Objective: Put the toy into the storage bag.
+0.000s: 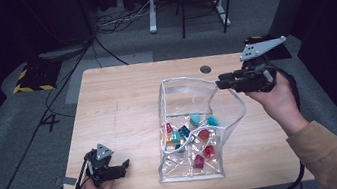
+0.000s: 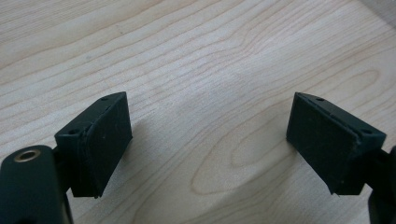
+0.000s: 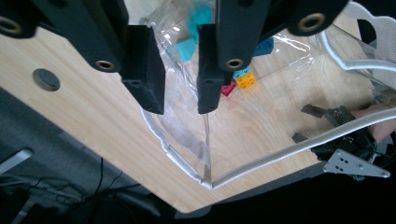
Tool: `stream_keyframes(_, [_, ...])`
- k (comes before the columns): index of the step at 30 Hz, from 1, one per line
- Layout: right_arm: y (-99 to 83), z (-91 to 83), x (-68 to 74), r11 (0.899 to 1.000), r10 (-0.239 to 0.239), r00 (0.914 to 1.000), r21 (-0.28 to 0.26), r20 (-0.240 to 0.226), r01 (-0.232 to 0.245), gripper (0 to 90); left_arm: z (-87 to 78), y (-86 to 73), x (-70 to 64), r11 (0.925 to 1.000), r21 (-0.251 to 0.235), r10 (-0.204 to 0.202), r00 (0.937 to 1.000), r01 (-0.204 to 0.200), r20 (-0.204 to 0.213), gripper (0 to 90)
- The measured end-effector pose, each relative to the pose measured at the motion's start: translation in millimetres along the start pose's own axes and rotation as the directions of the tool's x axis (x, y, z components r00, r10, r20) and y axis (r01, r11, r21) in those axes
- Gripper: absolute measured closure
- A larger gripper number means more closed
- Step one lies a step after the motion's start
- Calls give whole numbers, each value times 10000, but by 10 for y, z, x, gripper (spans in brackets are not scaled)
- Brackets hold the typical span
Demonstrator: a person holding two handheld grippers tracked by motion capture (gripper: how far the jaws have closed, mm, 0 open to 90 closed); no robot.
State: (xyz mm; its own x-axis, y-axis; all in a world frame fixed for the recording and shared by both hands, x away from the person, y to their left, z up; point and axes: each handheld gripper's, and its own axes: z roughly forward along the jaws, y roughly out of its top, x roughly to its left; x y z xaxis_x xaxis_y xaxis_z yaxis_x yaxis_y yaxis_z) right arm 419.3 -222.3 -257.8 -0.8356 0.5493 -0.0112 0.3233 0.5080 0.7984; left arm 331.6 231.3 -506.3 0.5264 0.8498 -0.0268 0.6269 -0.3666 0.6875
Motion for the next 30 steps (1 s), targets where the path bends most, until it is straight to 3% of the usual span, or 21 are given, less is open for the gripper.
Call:
stream_keyframes(9, [-44, 209, -18, 9994, 113, 9999, 341, 9, -114, 687, 0, 0, 0, 10000, -1, 0, 10000, 0, -1, 144])
stream_keyframes(13, [-103, 212, -58, 9995, 258, 9997, 193, 47, -259, 622, 0, 0, 0, 10000, -6, 2, 10000, -2, 0, 144])
stream_keyframes(16, [-194, 159, -122, 9987, 476, 9989, -166, 32, -476, 481, 0, 0, 0, 10000, -2, -1, 10000, 1, -1, 144])
stream_keyframes(17, [-194, 159, -122, 9987, 476, 9989, -166, 32, -476, 481, 0, 0, 0, 10000, -2, -1, 10000, 1, -1, 144])
stream_keyframes(18, [-248, 118, -164, 9980, 550, 9982, -322, 231, -543, 427, 0, 0, 0, 10000, 0, -1, 10000, 1, 0, 144])
stream_keyframes(21, [-327, 60, -236, 9963, 667, 9967, -579, 457, -640, 390, 0, 0, 0, 10000, -2, -1, 10000, 1, 0, 144])
stream_keyframes(22, [-417, 7, -325, 9943, 850, 9937, -709, 732, -798, 354, 0, 0, 0, 10000, -8, 3, 10000, -3, -1, 144])
stream_keyframes(25, [-518, -35, -422, 9928, 1072, 9899, -640, 933, -1014, 339, 0, 0, 0, 10000, 0, 1, 10000, -1, 0, 144])
stream_keyframes(28, [-748, -101, -589, 9891, 1460, 9796, -410, 1380, -1417, 320, -1, 0, 0, 10000, 9, 1, 10000, -1, 1, 144])
stream_keyframes(30, [-787, -110, -612, 9882, 1520, 9777, -396, 1451, -1477, 319, 0, 0, -1, 10000, 7, -2, 10000, 2, 1, 144])
